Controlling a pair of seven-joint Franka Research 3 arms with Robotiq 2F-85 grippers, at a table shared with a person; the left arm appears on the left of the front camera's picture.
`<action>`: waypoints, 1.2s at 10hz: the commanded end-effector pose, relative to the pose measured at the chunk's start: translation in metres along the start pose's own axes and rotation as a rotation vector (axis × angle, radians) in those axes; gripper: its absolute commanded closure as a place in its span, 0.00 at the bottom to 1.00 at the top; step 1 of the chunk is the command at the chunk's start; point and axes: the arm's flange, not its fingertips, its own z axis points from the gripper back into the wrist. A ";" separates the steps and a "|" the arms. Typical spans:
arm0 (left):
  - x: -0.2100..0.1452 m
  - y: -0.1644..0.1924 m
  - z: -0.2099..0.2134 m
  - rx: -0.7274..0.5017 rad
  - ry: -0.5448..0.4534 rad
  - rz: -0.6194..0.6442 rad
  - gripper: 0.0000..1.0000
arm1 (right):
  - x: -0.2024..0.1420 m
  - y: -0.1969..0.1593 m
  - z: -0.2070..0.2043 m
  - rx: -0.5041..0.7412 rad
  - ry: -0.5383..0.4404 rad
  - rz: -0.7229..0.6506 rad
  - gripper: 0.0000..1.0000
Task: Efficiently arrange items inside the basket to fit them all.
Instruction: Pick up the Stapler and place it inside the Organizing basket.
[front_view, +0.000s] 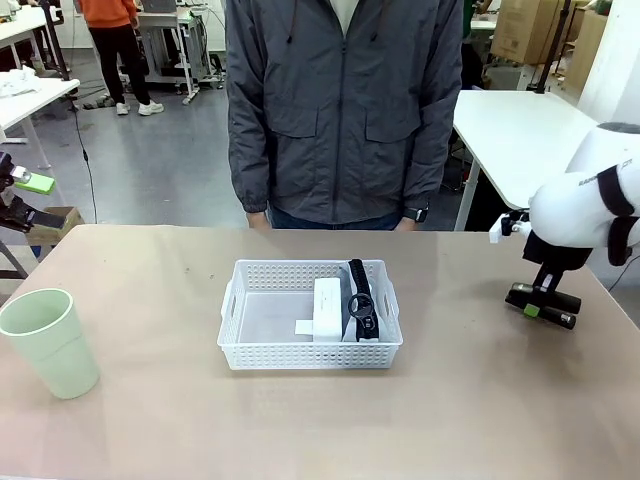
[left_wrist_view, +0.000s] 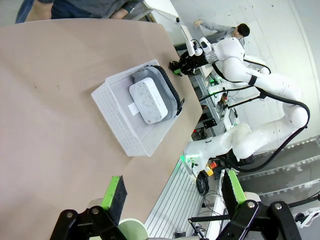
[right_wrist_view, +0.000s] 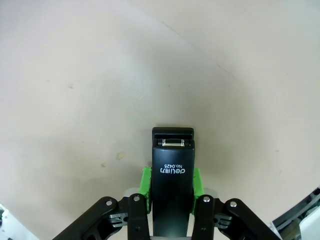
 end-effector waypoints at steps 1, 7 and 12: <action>-0.002 -0.003 0.001 0.011 0.009 -0.003 0.00 | -0.011 0.034 0.051 -0.009 -0.054 -0.060 1.00; -0.002 -0.003 0.001 0.011 0.009 -0.003 0.00 | -0.029 0.121 0.130 0.329 -0.110 -0.452 1.00; -0.002 -0.003 0.001 0.011 0.009 -0.003 0.00 | -0.032 0.116 0.134 0.314 -0.096 -0.490 1.00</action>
